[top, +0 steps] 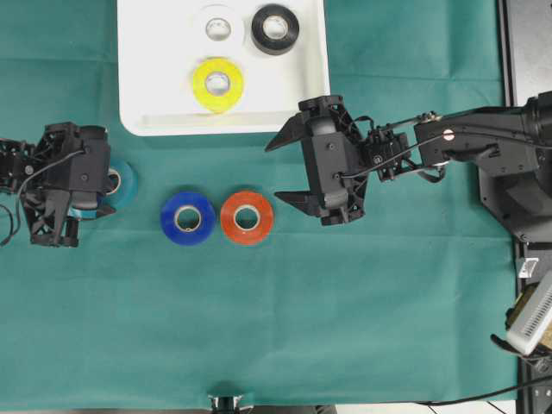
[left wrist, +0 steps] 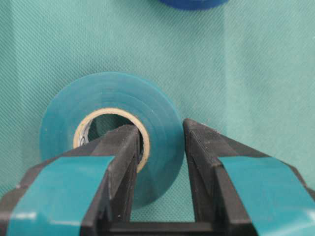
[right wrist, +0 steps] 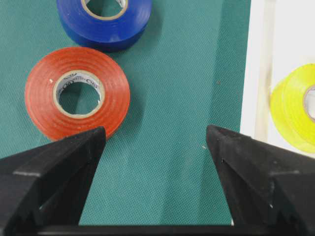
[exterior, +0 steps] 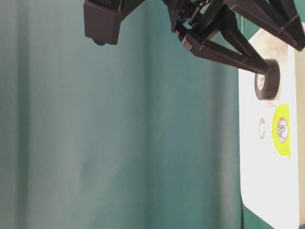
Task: Put the tape alternately from left to right into the white case.
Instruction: 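Lower the left gripper into the teal roll's core and grip it, then carry the teal roll with the left gripper into the tray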
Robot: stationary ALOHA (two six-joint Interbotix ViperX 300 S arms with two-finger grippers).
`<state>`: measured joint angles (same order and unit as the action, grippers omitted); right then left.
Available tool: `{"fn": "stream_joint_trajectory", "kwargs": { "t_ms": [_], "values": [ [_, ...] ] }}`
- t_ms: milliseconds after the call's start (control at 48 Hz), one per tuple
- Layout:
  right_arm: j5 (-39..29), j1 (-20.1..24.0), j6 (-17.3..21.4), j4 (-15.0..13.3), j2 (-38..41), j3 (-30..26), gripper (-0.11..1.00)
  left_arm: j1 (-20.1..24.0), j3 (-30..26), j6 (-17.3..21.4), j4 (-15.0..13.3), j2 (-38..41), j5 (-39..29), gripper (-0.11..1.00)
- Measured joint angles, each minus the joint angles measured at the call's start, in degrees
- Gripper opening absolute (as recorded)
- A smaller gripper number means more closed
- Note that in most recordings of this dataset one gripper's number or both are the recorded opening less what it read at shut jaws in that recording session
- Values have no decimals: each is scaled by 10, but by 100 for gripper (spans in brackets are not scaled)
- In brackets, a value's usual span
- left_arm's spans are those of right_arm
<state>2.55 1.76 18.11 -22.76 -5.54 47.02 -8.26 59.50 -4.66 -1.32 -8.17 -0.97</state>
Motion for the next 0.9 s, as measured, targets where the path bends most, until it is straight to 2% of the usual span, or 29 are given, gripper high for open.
{"fn": "stream_joint_trajectory", "kwargs": {
  "t_ms": [416,750,895],
  "values": [
    [1,-1,0,0,0,0,85,5,-32,3,-1,-55,-37,26],
    [0,0,0,-1,0,1,85,61,-47,5,0,-56,-42,26],
    [0,0,0,-1,0,2,85,82,-59,31,-1,-56,-46,26]
  ]
}}
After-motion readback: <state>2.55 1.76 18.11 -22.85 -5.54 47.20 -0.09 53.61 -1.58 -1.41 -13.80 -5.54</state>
